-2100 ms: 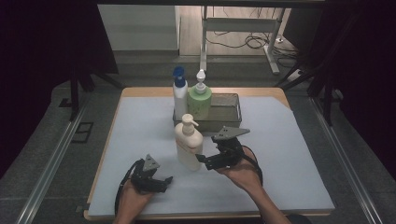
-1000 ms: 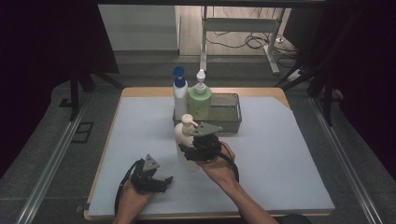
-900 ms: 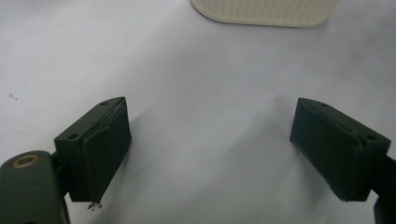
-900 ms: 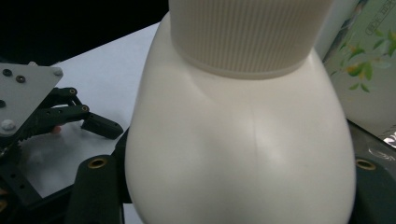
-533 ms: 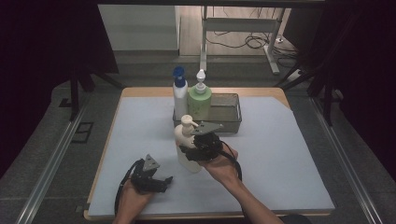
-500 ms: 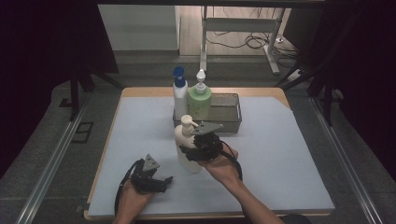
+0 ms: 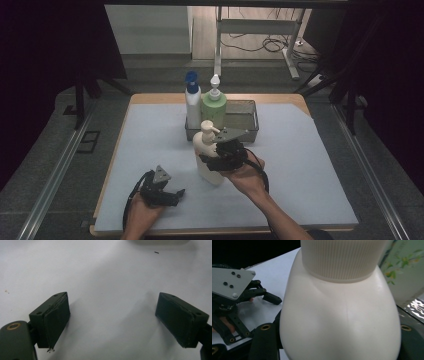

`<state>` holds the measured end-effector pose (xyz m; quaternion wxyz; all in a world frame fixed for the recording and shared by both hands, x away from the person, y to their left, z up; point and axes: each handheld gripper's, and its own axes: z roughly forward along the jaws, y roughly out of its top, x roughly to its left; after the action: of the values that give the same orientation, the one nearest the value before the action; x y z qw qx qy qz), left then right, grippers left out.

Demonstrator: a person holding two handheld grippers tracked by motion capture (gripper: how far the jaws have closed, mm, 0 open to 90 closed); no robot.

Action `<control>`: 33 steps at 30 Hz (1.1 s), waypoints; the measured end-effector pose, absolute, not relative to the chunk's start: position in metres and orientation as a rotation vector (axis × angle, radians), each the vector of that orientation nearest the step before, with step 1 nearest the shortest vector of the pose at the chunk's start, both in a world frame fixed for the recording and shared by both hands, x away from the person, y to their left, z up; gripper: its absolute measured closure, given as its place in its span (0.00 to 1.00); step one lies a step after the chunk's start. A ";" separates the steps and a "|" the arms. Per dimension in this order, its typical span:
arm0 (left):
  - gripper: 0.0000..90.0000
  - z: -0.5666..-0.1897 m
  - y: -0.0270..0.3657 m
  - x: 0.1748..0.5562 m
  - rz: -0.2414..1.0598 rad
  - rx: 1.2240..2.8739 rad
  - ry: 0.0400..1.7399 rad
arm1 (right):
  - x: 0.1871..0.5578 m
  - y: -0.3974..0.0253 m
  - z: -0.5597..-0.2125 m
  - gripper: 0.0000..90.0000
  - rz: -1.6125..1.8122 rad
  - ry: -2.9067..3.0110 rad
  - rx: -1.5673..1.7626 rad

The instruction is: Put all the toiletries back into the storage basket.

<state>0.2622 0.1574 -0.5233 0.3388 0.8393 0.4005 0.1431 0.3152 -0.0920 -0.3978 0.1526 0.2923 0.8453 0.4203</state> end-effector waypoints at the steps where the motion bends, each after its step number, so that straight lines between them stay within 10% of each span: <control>1: 0.13 -0.523 0.157 0.262 0.373 2.185 1.043 | 0.315 -0.094 -0.396 0.41 1.205 2.426 0.847; 33: 0.14 -0.523 0.158 0.262 0.374 2.186 1.042 | 0.334 -0.164 -0.359 0.41 1.200 2.328 0.991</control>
<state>0.2624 0.1575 -0.5234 0.3389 0.8393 0.4001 0.1436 0.3340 -0.1636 -0.3587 0.1698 0.3488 0.8192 0.4223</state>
